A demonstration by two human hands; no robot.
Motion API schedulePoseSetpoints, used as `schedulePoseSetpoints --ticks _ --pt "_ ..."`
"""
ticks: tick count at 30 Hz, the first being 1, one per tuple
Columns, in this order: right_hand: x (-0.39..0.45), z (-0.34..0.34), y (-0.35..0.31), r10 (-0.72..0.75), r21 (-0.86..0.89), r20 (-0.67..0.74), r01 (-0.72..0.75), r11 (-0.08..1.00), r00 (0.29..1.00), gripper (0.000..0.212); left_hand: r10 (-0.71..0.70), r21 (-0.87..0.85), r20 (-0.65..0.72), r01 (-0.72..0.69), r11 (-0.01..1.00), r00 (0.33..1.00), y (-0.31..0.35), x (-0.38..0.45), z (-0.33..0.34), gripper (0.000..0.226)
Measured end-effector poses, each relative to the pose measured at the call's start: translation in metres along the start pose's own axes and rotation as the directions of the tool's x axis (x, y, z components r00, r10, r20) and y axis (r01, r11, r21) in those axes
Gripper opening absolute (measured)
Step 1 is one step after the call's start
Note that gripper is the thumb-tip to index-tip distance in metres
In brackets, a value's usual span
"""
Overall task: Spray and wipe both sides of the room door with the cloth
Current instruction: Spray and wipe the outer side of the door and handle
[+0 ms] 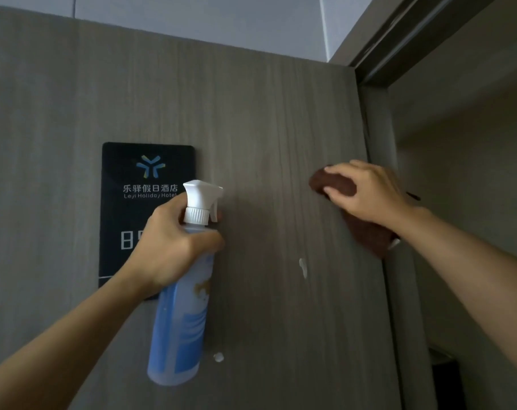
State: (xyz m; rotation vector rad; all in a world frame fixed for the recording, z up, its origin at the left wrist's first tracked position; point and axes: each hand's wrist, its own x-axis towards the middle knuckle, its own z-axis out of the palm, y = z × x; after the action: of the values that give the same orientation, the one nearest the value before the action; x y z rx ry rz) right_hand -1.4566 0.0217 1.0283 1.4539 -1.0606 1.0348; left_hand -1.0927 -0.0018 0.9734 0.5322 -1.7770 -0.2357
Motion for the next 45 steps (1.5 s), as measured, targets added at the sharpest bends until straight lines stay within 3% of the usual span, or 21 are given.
schedulePoseSetpoints --ticks 2,4,7,9,11,16,20,25,30,34,40,42,45 --pt "0.011 0.005 -0.013 0.127 -0.018 -0.042 -0.128 0.992 0.991 0.047 -0.022 -0.001 -0.017 0.022 1.000 1.000 0.002 0.002 0.002 0.037" --pt "0.012 0.014 -0.044 0.160 -0.014 -0.059 -0.161 0.987 0.985 0.042 -0.042 0.005 -0.033 0.042 0.999 0.999 0.005 0.004 0.006 0.034" --pt "-0.013 0.022 -0.085 -0.034 0.097 0.020 0.032 0.995 0.999 0.043 -0.066 0.010 -0.078 0.067 0.998 0.995 0.008 0.001 0.013 0.032" --pt "-0.036 0.020 -0.081 -0.177 0.126 0.094 0.164 0.978 0.980 0.044 -0.059 0.005 -0.093 0.060 0.998 0.994 0.011 -0.009 0.020 0.031" --pt "-0.055 0.015 -0.061 -0.211 0.109 0.139 0.197 0.974 0.967 0.045 -0.049 0.000 -0.064 0.049 0.999 0.997 0.013 -0.029 0.030 0.031" --pt "-0.061 0.011 -0.035 0.096 0.131 0.058 -0.103 0.986 0.994 0.044 -0.151 -0.131 0.052 0.156 0.979 0.987 0.006 -0.081 0.073 0.031" --pt "-0.060 0.016 -0.049 0.192 0.158 0.009 -0.191 0.969 0.981 0.044 -0.170 -0.186 0.094 0.185 0.965 0.981 -0.007 -0.096 0.096 0.035" --pt "-0.066 0.023 -0.048 0.215 0.167 -0.025 -0.208 0.964 0.976 0.047 -0.148 -0.194 0.074 0.160 0.968 0.986 -0.006 -0.100 0.103 0.055" --pt "-0.069 0.032 -0.044 0.211 0.190 -0.080 -0.193 0.963 0.974 0.048 -0.208 -0.173 0.061 0.215 0.961 0.976 -0.010 -0.101 0.100 0.035" --pt "-0.070 0.040 -0.039 0.200 0.212 -0.074 -0.180 0.961 0.977 0.051 -0.199 -0.175 0.080 0.210 0.962 0.977 -0.004 -0.107 0.100 0.034" --pt "-0.076 0.034 -0.049 0.222 0.171 -0.021 -0.216 0.961 0.975 0.052 -0.197 -0.186 -0.013 0.191 0.964 0.980 0.001 -0.094 0.091 0.032" --pt "-0.099 0.033 -0.062 0.193 0.140 -0.025 -0.188 0.972 0.981 0.050 -0.212 -0.224 -0.034 0.199 0.954 0.977 0.003 -0.081 0.080 0.035" --pt "-0.157 0.042 -0.084 -0.049 0.090 -0.032 0.051 0.995 0.998 0.048 -0.226 -0.255 -0.012 0.215 0.943 0.974 0.003 -0.061 0.061 0.038"
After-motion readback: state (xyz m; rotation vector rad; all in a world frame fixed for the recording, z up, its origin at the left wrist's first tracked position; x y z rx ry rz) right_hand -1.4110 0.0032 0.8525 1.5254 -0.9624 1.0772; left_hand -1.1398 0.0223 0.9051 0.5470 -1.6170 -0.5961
